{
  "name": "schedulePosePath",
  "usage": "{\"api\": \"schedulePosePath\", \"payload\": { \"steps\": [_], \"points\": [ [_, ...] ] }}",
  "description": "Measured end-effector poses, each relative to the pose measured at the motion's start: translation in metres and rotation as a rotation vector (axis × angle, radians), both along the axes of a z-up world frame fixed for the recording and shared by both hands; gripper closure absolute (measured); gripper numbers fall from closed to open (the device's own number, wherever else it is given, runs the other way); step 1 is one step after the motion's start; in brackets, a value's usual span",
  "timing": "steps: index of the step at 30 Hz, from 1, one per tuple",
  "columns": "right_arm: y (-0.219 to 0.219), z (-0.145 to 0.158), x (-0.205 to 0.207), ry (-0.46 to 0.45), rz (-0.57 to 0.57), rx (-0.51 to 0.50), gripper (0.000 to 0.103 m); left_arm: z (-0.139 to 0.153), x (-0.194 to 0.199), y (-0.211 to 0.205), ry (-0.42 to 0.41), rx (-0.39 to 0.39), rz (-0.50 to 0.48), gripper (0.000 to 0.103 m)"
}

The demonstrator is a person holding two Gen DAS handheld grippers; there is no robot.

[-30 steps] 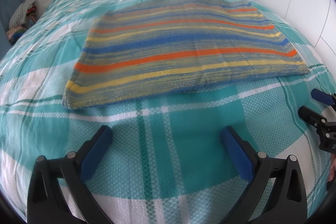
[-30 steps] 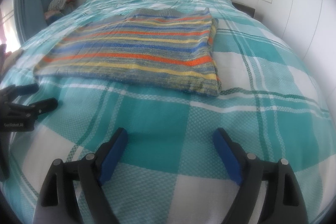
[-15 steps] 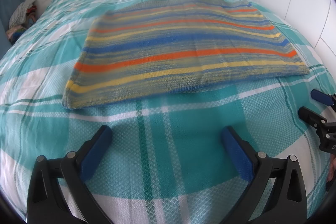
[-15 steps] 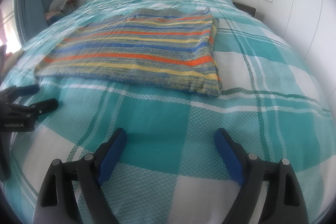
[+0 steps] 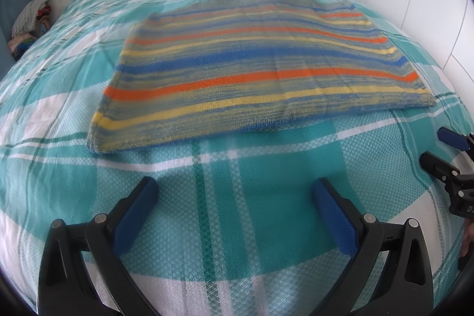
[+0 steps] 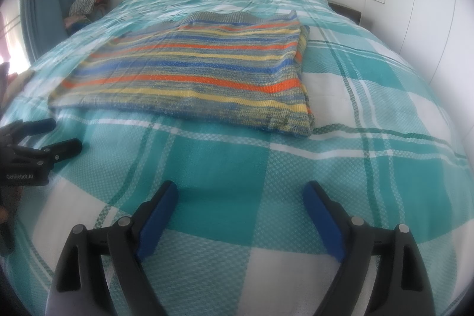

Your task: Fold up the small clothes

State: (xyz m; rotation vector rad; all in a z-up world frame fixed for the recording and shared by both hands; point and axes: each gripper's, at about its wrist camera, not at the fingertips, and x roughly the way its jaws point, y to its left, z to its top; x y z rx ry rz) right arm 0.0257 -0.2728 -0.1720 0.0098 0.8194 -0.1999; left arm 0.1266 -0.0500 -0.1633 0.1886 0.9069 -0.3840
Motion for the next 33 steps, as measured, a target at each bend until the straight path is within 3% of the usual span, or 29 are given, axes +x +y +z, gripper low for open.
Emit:
{"api": "schedulePosePath", "payload": {
  "steps": [16, 22, 24, 27, 30, 33],
  "points": [
    [0.001, -0.001, 0.001, 0.003, 0.003, -0.003, 0.015, 0.006, 0.006, 0.004, 0.160, 0.002, -0.007, 0.000],
    [0.000, 0.002, 0.000, 0.004, 0.009, 0.006, 0.015, 0.014, -0.007, 0.005, 0.115, 0.025, -0.027, 0.001],
    [-0.007, 0.012, 0.000, -0.001, 0.039, 0.063, 0.016, 0.030, -0.011, 0.017, 0.083, -0.005, -0.019, 0.002],
    [-0.043, 0.048, 0.006, -0.092, 0.033, 0.174, 0.016, 0.060, -0.021, 0.040, -0.046, -0.016, -0.006, 0.001],
    [-0.096, 0.081, 0.041, -0.126, -0.010, 0.321, 0.016, 0.076, -0.024, 0.060, -0.115, 0.003, 0.022, 0.001],
    [-0.141, 0.088, 0.092, -0.088, -0.065, 0.439, 0.019, 0.079, -0.027, 0.073, -0.135, -0.032, 0.049, 0.001]
  ]
}}
